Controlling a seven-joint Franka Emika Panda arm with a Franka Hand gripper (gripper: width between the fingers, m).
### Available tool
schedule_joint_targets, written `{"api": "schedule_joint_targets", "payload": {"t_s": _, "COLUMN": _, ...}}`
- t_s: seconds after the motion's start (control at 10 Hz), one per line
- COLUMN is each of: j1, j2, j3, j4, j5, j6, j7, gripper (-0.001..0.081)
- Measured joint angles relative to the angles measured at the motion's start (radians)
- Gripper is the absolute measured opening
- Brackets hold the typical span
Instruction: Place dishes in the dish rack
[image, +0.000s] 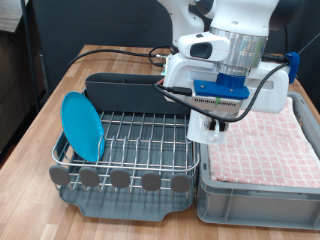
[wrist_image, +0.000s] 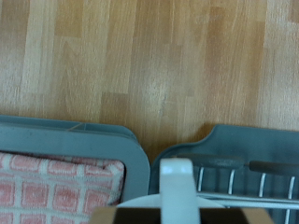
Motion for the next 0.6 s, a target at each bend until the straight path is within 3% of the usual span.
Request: {"api": "schedule_joint_targets", "payload": {"t_s": 0.6, "j1": 0.003, "j2": 0.04, "j3": -0.028, "j4": 0.0, "j5": -0.034, "j6": 0.09, "j7": 0.043, "gripper": 0.0071}}
